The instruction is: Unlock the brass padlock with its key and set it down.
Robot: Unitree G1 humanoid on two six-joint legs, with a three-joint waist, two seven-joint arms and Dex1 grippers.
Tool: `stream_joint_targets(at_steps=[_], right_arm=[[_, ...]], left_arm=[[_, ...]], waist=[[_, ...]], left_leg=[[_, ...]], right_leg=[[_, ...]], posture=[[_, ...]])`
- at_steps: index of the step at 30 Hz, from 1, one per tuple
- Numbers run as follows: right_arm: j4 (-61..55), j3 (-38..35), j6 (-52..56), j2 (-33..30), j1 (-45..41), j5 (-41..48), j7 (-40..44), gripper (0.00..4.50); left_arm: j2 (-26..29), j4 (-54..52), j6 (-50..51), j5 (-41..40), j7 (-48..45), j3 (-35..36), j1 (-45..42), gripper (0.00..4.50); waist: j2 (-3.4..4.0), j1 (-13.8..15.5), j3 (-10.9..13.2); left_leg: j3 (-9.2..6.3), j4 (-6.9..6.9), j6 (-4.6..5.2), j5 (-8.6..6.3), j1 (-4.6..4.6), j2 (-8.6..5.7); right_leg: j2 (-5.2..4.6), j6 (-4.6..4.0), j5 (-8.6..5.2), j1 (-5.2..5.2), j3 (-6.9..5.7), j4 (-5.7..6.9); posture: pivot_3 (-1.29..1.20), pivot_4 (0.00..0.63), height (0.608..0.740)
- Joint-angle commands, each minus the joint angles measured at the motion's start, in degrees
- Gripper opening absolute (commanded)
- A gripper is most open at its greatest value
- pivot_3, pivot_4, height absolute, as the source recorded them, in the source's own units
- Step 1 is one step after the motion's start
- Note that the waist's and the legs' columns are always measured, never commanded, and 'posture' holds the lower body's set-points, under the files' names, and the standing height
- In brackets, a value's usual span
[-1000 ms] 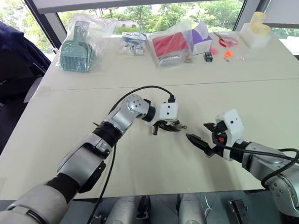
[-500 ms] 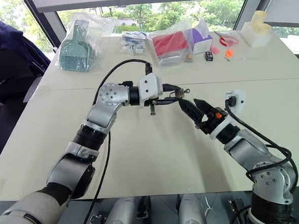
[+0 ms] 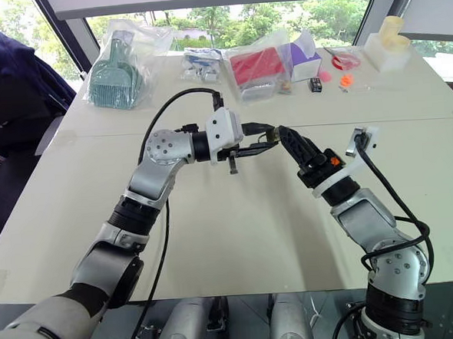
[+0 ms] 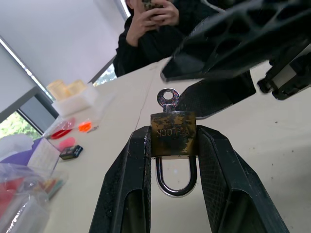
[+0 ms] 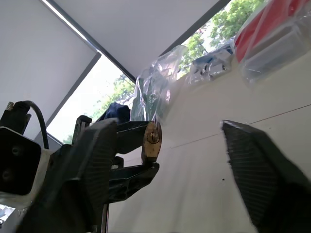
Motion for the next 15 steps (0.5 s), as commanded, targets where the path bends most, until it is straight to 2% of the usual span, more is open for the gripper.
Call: stream_joint_targets(at_steps=[1, 3, 4, 11, 15], right_arm=[[-0.6, 1.1, -1.4, -0.4, -0.8, 0.5, -0.3, 1.57], [-0.3, 1.5, -1.8, -0.5, -1.0, 0.7, -0.5, 0.42], [-0.1, 1.6, -2.1, -0.4, -1.2, 0.9, -0.7, 0.06], [0.7, 2.6, -3.2, -0.3, -1.8, 0.8, -1.9, 0.06], [1.3, 3.4, -4.5, 1.2, -2.4, 0.8, -3.9, 0.06]], left_arm=[[-0.3, -2.7, -1.3, -0.8, 0.8, -0.2, 0.2, 0.77], [-0.2, -2.9, -1.8, -0.5, 1.1, -0.3, 0.2, 0.77], [-0.1, -3.0, -2.3, -0.3, 1.3, -0.4, 0.2, 0.77], [0.1, -2.5, -6.9, 1.9, 4.6, -0.5, 0.0, 0.77], [0.3, -0.8, -16.5, 7.7, 10.9, -1.2, -0.7, 0.77]], waist=[[0.00, 0.0, 0.0], [0.00, 0.0, 0.0], [0.00, 0.0, 0.0], [0.01, 0.0, 0.0], [0.01, 0.0, 0.0]], left_leg=[[0.00, 0.00, 0.00, 0.00, 0.00, 0.00], [0.00, 0.00, 0.00, 0.00, 0.00, 0.00], [0.00, 0.00, 0.00, 0.00, 0.00, 0.00], [0.00, 0.00, 0.00, 0.00, 0.00, 0.00], [0.00, 0.00, 0.00, 0.00, 0.00, 0.00]], right_leg=[[0.00, 0.00, 0.00, 0.00, 0.00, 0.00], [0.01, 0.00, 0.00, 0.00, 0.00, 0.00], [0.01, 0.00, 0.00, 0.00, 0.00, 0.00], [0.00, 0.00, 0.00, 0.01, 0.00, 0.00], [0.00, 0.01, 0.00, 0.02, 0.00, -0.01]], posture=[[0.00, 0.150, 0.735], [0.00, 0.150, 0.735], [0.00, 0.150, 0.735], [0.00, 0.150, 0.735], [0.00, 0.150, 0.735]])
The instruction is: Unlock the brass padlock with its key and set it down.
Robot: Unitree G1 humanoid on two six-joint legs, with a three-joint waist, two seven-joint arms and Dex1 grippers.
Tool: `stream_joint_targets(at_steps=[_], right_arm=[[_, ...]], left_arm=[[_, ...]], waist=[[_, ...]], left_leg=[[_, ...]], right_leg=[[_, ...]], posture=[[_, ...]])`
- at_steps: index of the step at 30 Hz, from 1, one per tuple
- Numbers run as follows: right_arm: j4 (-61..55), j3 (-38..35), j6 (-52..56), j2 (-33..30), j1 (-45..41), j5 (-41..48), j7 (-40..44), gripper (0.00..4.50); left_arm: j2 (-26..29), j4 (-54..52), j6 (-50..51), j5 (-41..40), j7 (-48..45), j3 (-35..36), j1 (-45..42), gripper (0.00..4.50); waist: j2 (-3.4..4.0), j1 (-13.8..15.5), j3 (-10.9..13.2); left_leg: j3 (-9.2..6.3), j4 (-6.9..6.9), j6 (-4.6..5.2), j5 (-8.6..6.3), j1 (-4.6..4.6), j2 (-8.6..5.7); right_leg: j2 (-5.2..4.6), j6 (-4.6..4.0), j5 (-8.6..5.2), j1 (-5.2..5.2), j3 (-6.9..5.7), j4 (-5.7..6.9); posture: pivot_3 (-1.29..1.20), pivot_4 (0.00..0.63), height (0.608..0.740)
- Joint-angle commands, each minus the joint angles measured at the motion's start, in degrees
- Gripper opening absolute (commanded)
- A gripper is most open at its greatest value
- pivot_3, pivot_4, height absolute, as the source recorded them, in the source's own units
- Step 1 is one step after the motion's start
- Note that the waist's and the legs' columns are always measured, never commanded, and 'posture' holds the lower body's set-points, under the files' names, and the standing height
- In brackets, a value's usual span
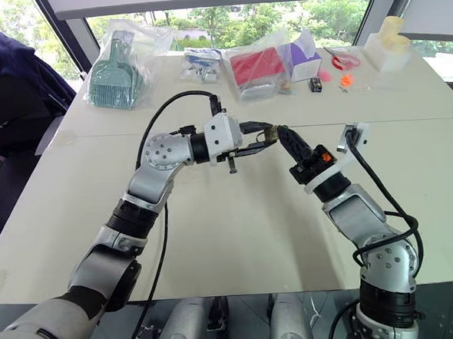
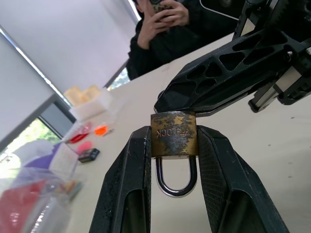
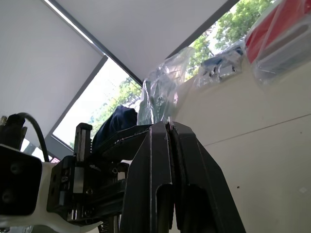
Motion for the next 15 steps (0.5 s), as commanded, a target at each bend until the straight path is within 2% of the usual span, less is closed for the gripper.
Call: stream_joint_targets(at_steps=[1, 7, 15], right_arm=[[0.8, 0.6, -1.8, 1.6, -0.7, 0.2, -2.7, 0.06], [1.7, 1.3, -4.9, 6.2, -2.4, 0.2, -7.9, 0.06], [1.6, 2.4, -5.9, 7.0, -3.7, 1.4, -11.0, 0.06]], left_arm=[[0.0, -0.7, -10.9, 5.3, 7.2, -0.2, -1.8, 0.77], [1.7, 2.1, -27.3, 19.9, 23.5, -1.5, -2.4, 0.77], [2.7, 4.2, -35.0, 31.5, 40.2, -1.4, -2.7, 0.77]], waist=[[0.00, 0.0, 0.0], [0.01, 0.0, 0.0], [0.02, 0.0, 0.0]], left_leg=[[0.00, 0.00, 0.00, 0.00, 0.00, 0.00], [0.01, -0.03, 0.00, 0.00, 0.02, 0.01], [0.03, -0.04, 0.00, 0.00, 0.01, 0.01]], right_leg=[[0.00, 0.00, 0.00, 0.00, 0.00, 0.00], [0.00, 0.03, 0.02, -0.01, 0.00, 0.01], [-0.02, 0.04, 0.03, -0.01, 0.00, 0.00]], posture=[[0.00, 0.150, 0.735], [0.00, 0.150, 0.735], [0.00, 0.150, 0.735]])
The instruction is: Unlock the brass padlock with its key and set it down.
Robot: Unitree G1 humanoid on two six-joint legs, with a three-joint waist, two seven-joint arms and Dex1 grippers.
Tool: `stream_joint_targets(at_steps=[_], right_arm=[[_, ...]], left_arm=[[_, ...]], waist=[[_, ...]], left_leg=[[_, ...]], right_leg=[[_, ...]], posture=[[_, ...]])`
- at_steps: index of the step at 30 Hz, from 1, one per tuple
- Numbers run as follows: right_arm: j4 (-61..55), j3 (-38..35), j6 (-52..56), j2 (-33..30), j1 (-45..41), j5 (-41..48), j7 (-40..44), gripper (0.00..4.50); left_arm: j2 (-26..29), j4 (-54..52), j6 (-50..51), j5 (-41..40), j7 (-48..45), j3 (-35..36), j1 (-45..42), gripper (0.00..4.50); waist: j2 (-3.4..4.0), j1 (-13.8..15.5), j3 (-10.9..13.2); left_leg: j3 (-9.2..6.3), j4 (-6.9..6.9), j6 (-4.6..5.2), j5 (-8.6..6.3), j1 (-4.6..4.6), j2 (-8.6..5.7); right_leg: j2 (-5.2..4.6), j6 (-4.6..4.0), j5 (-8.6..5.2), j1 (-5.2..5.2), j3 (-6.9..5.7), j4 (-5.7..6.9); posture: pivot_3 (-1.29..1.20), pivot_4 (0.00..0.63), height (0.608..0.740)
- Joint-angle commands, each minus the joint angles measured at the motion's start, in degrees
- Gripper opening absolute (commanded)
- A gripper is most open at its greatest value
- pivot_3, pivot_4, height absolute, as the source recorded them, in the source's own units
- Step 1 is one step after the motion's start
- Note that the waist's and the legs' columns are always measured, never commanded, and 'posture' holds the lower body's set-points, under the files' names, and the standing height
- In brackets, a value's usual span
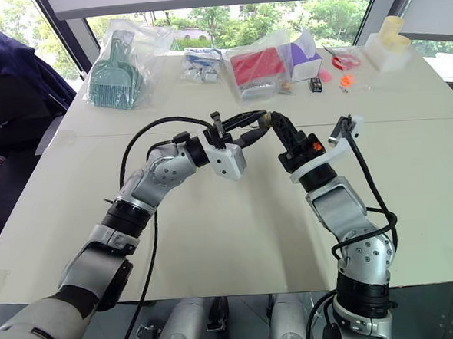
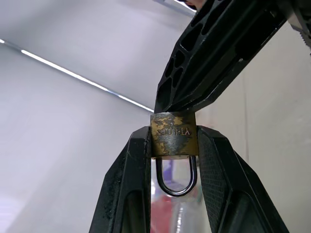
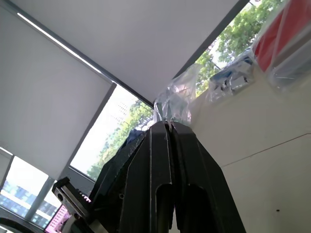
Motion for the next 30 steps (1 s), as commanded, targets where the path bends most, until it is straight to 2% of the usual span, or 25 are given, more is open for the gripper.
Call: stream_joint_targets(at_steps=[1, 4, 6, 9, 13, 14, 15, 21, 24, 30], right_arm=[[1.9, -0.8, -1.0, 0.0, -0.2, -0.4, -3.6, 0.06], [2.4, -1.4, -1.7, 0.3, -1.3, 1.6, -5.6, 0.06], [2.2, -1.4, -1.6, -0.5, -1.5, 1.9, -5.7, 0.06], [-0.3, -0.3, -0.2, -5.7, -0.5, -1.6, 0.5, 0.06], [-1.3, -0.2, 1.1, -12.3, 0.1, -4.7, 6.4, 0.06], [-1.3, -0.3, 1.4, -13.5, 0.1, -4.9, 7.4, 0.58], [-1.4, -0.9, 1.8, -14.9, 0.0, -4.0, 8.6, 0.84], [-1.1, -2.5, 5.7, -23.0, 1.1, -2.2, 14.7, 3.83], [-1.4, -2.3, 7.3, -25.2, 2.4, -1.8, 17.0, 3.83], [-0.9, -2.5, 7.8, -24.7, 3.1, -1.0, 17.9, 3.83]], left_arm=[[-0.7, -3.6, -5.8, 2.5, 8.2, 0.1, -2.8, 0.77], [-0.4, -2.7, -4.9, 6.5, 13.6, 0.3, -4.0, 0.77], [-0.6, -0.6, -4.6, 4.9, 12.6, -0.4, -4.7, 0.77], [-1.5, 4.7, -1.3, -8.3, -4.0, -3.1, -4.9, 0.77], [-0.2, 6.0, 2.7, -16.9, -18.1, -4.5, -5.6, 0.77], [0.1, 6.0, 3.1, -18.0, -20.3, -4.6, -5.8, 0.77], [0.2, 6.1, 3.3, -19.1, -21.5, -4.4, -6.0, 0.77], [0.3, 6.4, 3.9, -21.6, -24.3, -3.1, -6.2, 0.77], [0.1, 5.3, 3.9, -21.9, -23.7, -2.6, -5.7, 0.77], [-0.9, 2.3, 4.1, -22.5, -22.8, -2.4, -4.4, 0.77]], waist=[[0.00, 0.0, 0.0], [0.00, 0.0, 0.0], [0.00, 0.1, 0.0], [0.01, 0.1, 0.0], [0.09, -0.3, 0.1], [0.09, -0.5, 0.1], [0.09, -0.7, 0.1], [0.09, -1.4, 0.1], [0.08, -1.3, 0.1], [0.07, -1.3, 0.1]], left_leg=[[0.00, 0.00, 0.00, 0.00, 0.00, 0.00], [0.01, 0.00, 0.00, 0.00, 0.00, 0.01], [0.02, 0.00, 0.00, 0.00, 0.00, 0.01], [0.05, 0.00, 0.00, 0.00, 0.00, 0.00], [0.10, 0.00, 0.03, -0.02, -0.02, 0.02], [0.13, 0.00, 0.03, -0.02, -0.03, 0.01], [0.13, 0.00, 0.03, -0.02, -0.02, 0.03], [0.08, 0.00, 0.03, -0.02, -0.01, 0.05], [0.06, 0.00, 0.03, -0.02, -0.01, 0.05], [0.05, 0.01, 0.04, -0.02, -0.01, 0.03]], right_leg=[[0.00, 0.00, 0.00, 0.00, 0.00, 0.00], [0.00, 0.01, 0.01, -0.01, 0.00, 0.01], [0.00, 0.01, 0.01, 0.00, -0.01, 0.02], [0.00, 0.00, 0.00, 0.00, 0.00, 0.01], [-0.02, -0.03, -0.02, -0.04, 0.00, -0.03], [-0.03, -0.03, -0.03, -0.05, 0.00, -0.02], [-0.02, -0.04, -0.03, -0.06, 0.00, -0.02], [-0.01, 0.01, 0.00, -0.03, 0.00, 0.00], [-0.01, 0.02, 0.00, -0.03, 0.00, 0.00], [-0.04, 0.02, 0.00, -0.01, 0.00, -0.01]], posture=[[0.00, 0.150, 0.735], [0.00, 0.150, 0.735], [0.00, 0.150, 0.735], [0.00, 0.150, 0.735], [0.00, 0.150, 0.735], [0.00, 0.150, 0.735], [0.00, 0.150, 0.735], [0.00, 0.150, 0.735], [0.00, 0.150, 0.735], [0.00, 0.150, 0.735]])
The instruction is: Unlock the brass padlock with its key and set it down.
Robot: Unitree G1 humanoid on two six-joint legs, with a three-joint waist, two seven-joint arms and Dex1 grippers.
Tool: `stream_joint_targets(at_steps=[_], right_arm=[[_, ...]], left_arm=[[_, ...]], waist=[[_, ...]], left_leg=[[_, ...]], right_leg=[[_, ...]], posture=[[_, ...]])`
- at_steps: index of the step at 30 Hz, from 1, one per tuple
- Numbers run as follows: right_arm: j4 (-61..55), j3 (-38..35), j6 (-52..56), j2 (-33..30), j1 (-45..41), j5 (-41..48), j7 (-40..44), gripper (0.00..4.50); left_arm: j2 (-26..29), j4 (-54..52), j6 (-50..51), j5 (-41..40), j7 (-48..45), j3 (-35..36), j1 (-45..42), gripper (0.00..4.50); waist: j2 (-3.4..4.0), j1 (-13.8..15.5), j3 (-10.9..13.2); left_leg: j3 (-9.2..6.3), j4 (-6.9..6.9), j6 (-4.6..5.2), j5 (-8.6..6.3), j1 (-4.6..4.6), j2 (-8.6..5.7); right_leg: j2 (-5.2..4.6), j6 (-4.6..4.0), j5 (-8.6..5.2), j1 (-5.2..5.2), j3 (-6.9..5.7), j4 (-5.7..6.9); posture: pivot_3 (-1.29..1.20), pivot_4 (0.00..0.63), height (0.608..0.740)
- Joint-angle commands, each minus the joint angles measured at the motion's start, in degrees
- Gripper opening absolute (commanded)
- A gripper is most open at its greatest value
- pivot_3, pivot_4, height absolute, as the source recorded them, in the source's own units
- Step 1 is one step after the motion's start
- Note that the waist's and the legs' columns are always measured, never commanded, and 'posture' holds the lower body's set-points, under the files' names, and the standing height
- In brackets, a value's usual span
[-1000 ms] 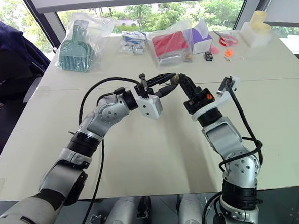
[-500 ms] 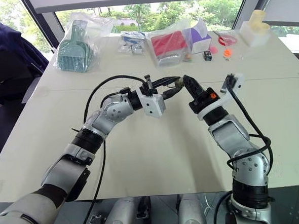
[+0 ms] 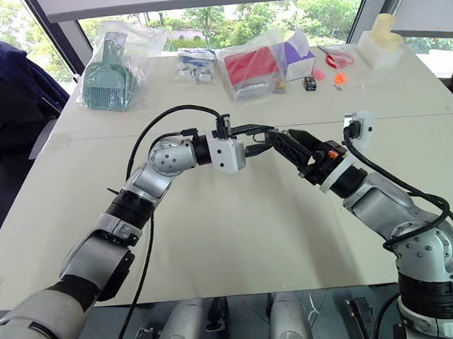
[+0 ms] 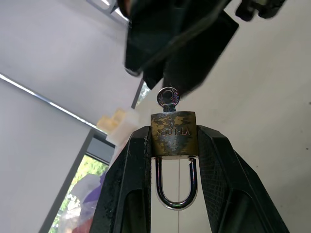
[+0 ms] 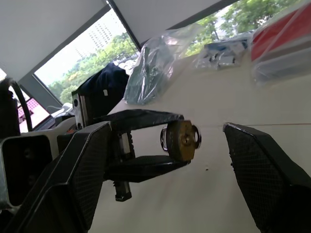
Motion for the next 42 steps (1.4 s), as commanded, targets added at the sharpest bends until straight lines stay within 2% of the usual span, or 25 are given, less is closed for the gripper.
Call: stream_joint_targets(at_steps=[1, 7, 8, 10, 12, 13, 15, 16, 23, 25, 30, 33, 37, 42], right_arm=[[-1.2, -1.0, -0.5, 0.4, -0.2, 1.0, 0.7, 3.83], [-0.1, -1.5, -0.8, 1.4, 0.2, 1.9, 1.5, 3.83], [0.1, -1.6, -0.9, 1.6, 0.1, 1.9, 1.5, 3.59], [0.3, -1.7, -0.9, 1.8, 0.1, 1.9, 1.6, 3.08], [0.3, -1.5, -0.6, 1.9, 0.3, 1.6, 1.6, 1.93], [0.3, -1.4, -0.5, 1.9, 0.4, 1.6, 1.5, 1.57], [0.1, -1.3, -0.3, 2.0, 0.8, 1.7, 1.2, 0.46], [0.0, -1.2, -0.2, 2.1, 1.0, 1.8, 1.2, 0.07], [-0.3, -0.5, 0.1, 1.7, 2.4, 0.8, 1.4, 0.07], [0.1, -0.4, -0.2, 1.6, 2.3, -0.4, 1.4, 0.00], [0.6, -0.9, -0.6, 1.8, 2.1, -1.4, 1.4, 0.00], [0.7, -1.3, -0.6, 1.8, 2.1, -1.7, 1.4, 0.00], [0.9, -1.7, -0.5, 1.7, 2.2, -1.5, 1.5, 0.00], [0.9, -1.3, -0.3, 2.0, 1.6, -1.1, 1.6, 0.00]], left_arm=[[-0.6, -3.7, -0.2, -1.2, 1.0, 1.1, 0.2, 0.77], [-0.4, -5.5, 0.1, -1.5, 0.3, 0.8, 1.1, 0.77], [-0.4, -5.6, 0.1, -1.5, 0.3, 0.8, 1.2, 0.77], [-0.4, -5.8, 0.2, -1.5, 0.2, 0.8, 1.2, 0.77], [-0.5, -5.8, 0.2, -1.4, 0.3, 0.8, 1.0, 0.77], [-0.5, -5.8, 0.1, -1.3, 0.3, 0.8, 1.0, 0.77], [-0.5, -5.8, -0.2, -1.2, 0.4, 0.7, 0.8, 0.77], [-0.5, -5.8, -0.4, -1.1, 0.5, 0.7, 0.8, 0.77], [-0.5, -5.8, -0.1, -0.9, 0.5, 0.5, 0.7, 0.77], [0.0, -5.8, 1.3, -1.5, -1.1, 0.2, 0.7, 1.78], [0.6, -5.9, 5.5, -3.8, -3.5, 1.3, 1.2, 3.41], [2.3, -7.8, 11.7, -7.2, -8.9, 1.3, 2.4, 4.37], [3.2, -11.4, 21.8, -13.1, -12.2, 3.9, 3.7, 4.37], [2.2, -10.7, 25.1, -13.4, -10.7, 5.5, 2.8, 4.37]], waist=[[0.00, 0.0, 0.0], [0.00, 0.0, 0.0], [0.00, 0.0, 0.0], [0.00, 0.0, 0.0], [0.00, 0.0, 0.0], [0.00, 0.0, 0.0], [0.00, 0.0, 0.0], [0.00, 0.0, 0.0], [0.00, -0.1, 0.0], [0.00, 0.0, 0.0], [0.00, 0.0, 0.0], [0.00, -0.1, 0.0], [0.01, -0.1, 0.0], [0.00, 0.0, 0.0]], left_leg=[[0.00, 0.00, 0.00, 0.00, 0.00, 0.00], [0.00, 0.00, 0.00, 0.00, 0.00, 0.00], [0.00, 0.00, 0.00, 0.00, 0.00, 0.00], [0.00, 0.00, 0.00, 0.00, 0.00, 0.00], [0.00, 0.00, 0.00, 0.00, 0.00, 0.00], [0.00, 0.00, 0.00, 0.00, 0.00, 0.00], [0.00, 0.00, 0.00, 0.00, 0.00, 0.00], [0.00, 0.00, 0.00, 0.00, 0.00, 0.00], [0.00, 0.00, 0.00, 0.00, 0.00, -0.01], [-0.01, 0.00, 0.00, 0.00, 0.01, -0.01], [0.00, 0.00, 0.00, 0.00, 0.01, -0.01], [0.00, 0.00, 0.00, 0.00, 0.01, -0.01], [-0.01, 0.00, 0.00, 0.00, 0.01, 0.00], [-0.04, 0.04, 0.00, 0.00, 0.01, -0.02]], right_leg=[[0.00, 0.00, 0.00, 0.00, 0.00, 0.00], [0.00, 0.00, 0.00, 0.00, 0.00, 0.00], [0.00, 0.00, 0.00, 0.00, 0.00, 0.00], [0.00, -0.01, 0.00, 0.00, 0.00, 0.00], [0.00, 0.00, 0.00, 0.00, 0.00, 0.00], [0.00, 0.00, 0.00, 0.00, 0.00, 0.00], [0.00, 0.00, 0.00, 0.00, 0.00, 0.00], [0.00, 0.00, 0.00, 0.00, 0.00, 0.00], [0.00, 0.00, 0.00, 0.00, 0.00, 0.00], [0.00, 0.00, 0.00, 0.01, 0.00, 0.00], [0.00, -0.01, 0.00, 0.00, 0.00, 0.00], [0.01, -0.01, 0.00, 0.00, 0.00, 0.01], [0.02, -0.01, -0.01, 0.00, 0.00, 0.01], [0.02, -0.01, -0.01, 0.05, 0.00, 0.00]], posture=[[0.00, 0.150, 0.735], [0.00, 0.150, 0.735], [0.00, 0.150, 0.735], [0.00, 0.150, 0.735], [0.00, 0.150, 0.735], [0.00, 0.150, 0.735], [0.00, 0.150, 0.735], [0.00, 0.150, 0.735], [0.00, 0.150, 0.735], [0.00, 0.150, 0.735], [0.00, 0.150, 0.735], [0.00, 0.150, 0.735], [0.00, 0.150, 0.735], [0.00, 0.150, 0.735]])
